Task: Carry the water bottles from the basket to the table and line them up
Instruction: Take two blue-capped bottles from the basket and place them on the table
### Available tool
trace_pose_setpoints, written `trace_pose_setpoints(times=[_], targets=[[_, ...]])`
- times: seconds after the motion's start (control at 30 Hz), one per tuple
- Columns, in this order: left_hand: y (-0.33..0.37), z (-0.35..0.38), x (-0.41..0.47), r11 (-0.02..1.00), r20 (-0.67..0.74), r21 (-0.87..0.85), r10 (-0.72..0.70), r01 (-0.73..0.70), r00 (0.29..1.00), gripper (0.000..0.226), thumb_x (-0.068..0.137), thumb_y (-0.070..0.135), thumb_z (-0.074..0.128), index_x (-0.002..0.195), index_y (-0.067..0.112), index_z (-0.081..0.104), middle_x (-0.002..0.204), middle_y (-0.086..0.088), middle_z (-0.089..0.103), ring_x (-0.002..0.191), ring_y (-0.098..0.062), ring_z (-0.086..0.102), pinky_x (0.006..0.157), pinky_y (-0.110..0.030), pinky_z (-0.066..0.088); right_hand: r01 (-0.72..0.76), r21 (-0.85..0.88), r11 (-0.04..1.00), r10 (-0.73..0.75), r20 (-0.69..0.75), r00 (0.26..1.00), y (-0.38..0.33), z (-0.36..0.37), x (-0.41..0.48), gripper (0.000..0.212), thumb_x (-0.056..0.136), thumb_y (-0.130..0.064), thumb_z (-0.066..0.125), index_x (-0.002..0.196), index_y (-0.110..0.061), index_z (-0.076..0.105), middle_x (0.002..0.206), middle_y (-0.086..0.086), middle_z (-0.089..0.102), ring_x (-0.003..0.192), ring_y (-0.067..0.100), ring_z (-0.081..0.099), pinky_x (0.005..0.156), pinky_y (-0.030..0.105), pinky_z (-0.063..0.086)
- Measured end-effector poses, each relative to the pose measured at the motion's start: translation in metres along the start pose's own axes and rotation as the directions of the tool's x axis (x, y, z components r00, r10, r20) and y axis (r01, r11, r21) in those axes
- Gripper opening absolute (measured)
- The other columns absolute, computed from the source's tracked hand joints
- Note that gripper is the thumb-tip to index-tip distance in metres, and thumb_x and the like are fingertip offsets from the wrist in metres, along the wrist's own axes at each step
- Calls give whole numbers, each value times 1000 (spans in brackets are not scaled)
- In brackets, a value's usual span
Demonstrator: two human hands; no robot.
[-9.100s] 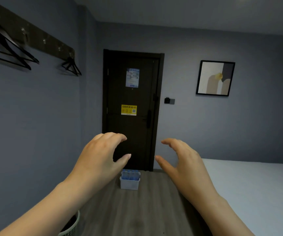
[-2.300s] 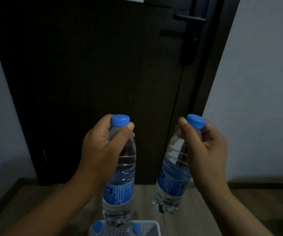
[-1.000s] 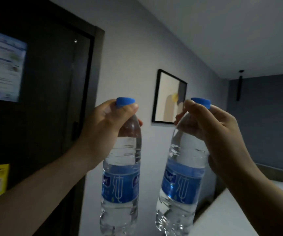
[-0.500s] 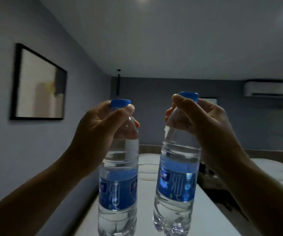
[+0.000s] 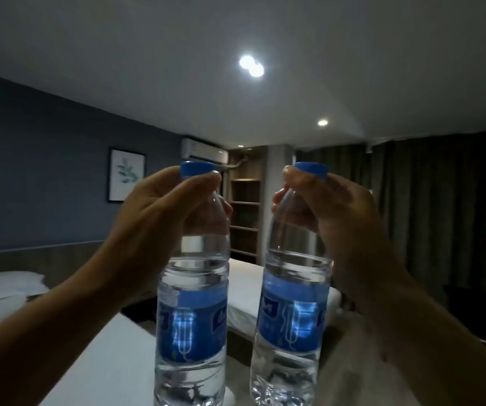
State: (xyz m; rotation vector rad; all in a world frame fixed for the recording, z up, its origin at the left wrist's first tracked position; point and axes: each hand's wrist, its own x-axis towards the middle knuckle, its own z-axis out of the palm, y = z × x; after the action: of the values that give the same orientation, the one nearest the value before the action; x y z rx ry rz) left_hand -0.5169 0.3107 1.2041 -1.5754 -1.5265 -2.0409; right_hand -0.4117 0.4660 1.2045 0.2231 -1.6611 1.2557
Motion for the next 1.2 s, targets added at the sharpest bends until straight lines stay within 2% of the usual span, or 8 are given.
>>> trace_pose_setpoints(times=[0.1,0.27,0.37,0.53,0.67,0.87,1.03,1.2], targets=[[-13,36,9,994,82,-111,19,-10,996,25,74,33,53,82,10,60,71,-5,70,67,-14,69,58,-16,54,-20,-78,997,13,-84,996,-7,-33,-8,20,82,-33,63,90,-15,64,78,3,72,73,10,71,64,16,55],[-35,106,26,978,208,-208,52,-8,977,29,76,34,54,84,8,61,76,-8,70,72,-20,69,66,-23,58,-46,-185,982,12,-178,984,-19,-99,-16,33,71,-40,61,93,-15,63,79,2,73,72,10,71,63,15,55],[-48,156,37,958,244,-287,77,-4,967,27,75,35,55,86,11,62,77,-8,71,72,-19,70,63,-20,57,-48,-251,967,-9,-224,975,-19,-145,-17,38,73,-38,62,98,-10,63,79,4,73,71,11,71,63,16,55],[-70,243,56,934,278,-357,101,5,955,27,75,35,56,86,11,61,75,-6,70,68,-15,70,59,-15,53,-63,-341,938,-34,-270,962,-10,-227,-11,29,80,-34,64,96,-10,64,80,5,74,73,14,72,70,22,58],[-87,304,71,908,320,-419,114,32,940,28,73,36,55,86,12,60,72,-1,70,66,-11,69,58,-13,52,-83,-423,902,-62,-317,946,2,-283,-5,36,75,-41,63,94,-10,64,80,4,74,74,15,72,73,27,58],[-123,380,98,861,400,-499,132,95,907,31,78,40,64,86,11,60,77,-5,71,70,-16,70,61,-17,53,-142,-513,847,-80,-388,918,25,-360,1,35,76,-43,64,91,-11,67,78,3,74,73,13,72,64,17,54],[-175,435,124,846,441,-519,143,122,886,37,78,42,60,87,6,60,78,-9,70,72,-18,69,64,-19,55,-174,-575,799,-134,-453,881,60,-417,22,33,72,-47,65,83,-16,69,78,4,74,74,17,72,77,37,57],[-240,482,170,836,448,-536,168,114,878,33,74,39,59,86,8,61,79,-8,70,74,-18,70,65,-20,55,-171,-622,764,-164,-445,880,112,-463,60,32,77,-43,65,85,-12,69,78,4,73,74,15,72,77,35,57]])
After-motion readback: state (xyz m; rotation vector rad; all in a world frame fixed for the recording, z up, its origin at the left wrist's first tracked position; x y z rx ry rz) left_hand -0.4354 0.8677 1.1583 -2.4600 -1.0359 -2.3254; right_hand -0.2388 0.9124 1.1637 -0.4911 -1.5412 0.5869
